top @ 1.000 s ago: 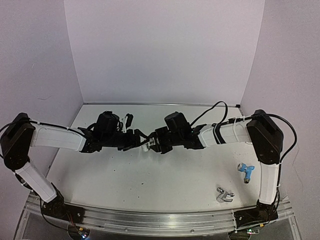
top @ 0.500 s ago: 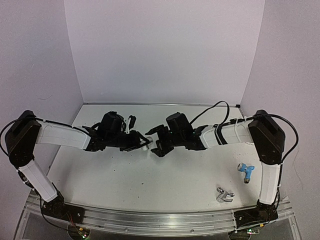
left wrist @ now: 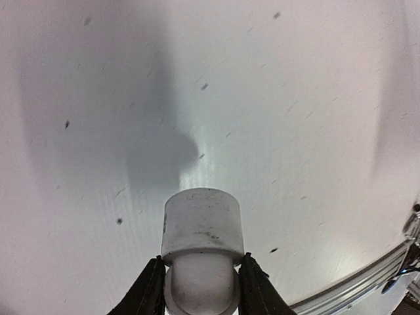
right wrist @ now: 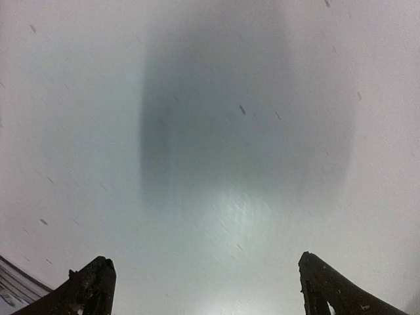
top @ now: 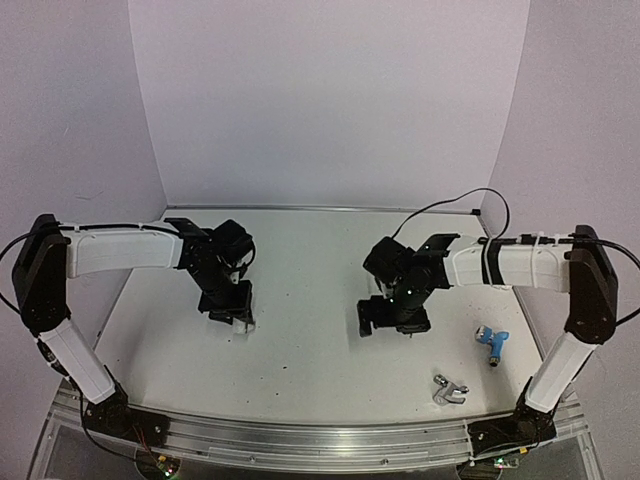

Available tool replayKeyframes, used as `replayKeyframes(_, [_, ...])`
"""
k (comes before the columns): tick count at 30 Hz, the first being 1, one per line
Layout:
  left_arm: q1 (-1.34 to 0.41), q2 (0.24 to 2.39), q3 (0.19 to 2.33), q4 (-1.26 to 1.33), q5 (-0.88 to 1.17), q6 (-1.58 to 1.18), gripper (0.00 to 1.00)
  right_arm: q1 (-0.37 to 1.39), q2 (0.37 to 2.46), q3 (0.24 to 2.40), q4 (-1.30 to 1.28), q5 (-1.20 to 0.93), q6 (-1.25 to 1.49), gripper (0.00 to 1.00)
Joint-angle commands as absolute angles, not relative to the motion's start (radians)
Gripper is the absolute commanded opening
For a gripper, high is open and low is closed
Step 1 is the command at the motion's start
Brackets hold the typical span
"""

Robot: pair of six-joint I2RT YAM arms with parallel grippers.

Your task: Install the water faucets

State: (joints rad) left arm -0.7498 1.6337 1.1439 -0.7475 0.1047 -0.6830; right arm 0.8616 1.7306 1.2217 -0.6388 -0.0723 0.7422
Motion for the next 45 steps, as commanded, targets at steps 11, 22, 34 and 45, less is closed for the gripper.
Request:
replayKeyframes(11, [-0.752,1.815,1.191,-1.066,0.054,-0.637,0.22,0.884,1.346,0.946,-1.17,-0.083,0.802,0.94])
replayKeyframes(22, [-0.755,1.757,1.218,-1.039,0.069,-0.655,0.58,0.805,1.461,0.851,-0.952,-0.046,0.686,0.68])
replayKeyframes(34, [-0.755,1.627,1.346,-1.057,0.035,-0.667,0.81,0.8,1.555,0.793,-0.88,-0.023,0.616,0.49])
replayKeyframes(45, [-0.753,1.553,1.466,-1.057,-0.072,-0.681,0.83,0.811,1.586,0.76,-0.795,-0.009,0.63,0.27])
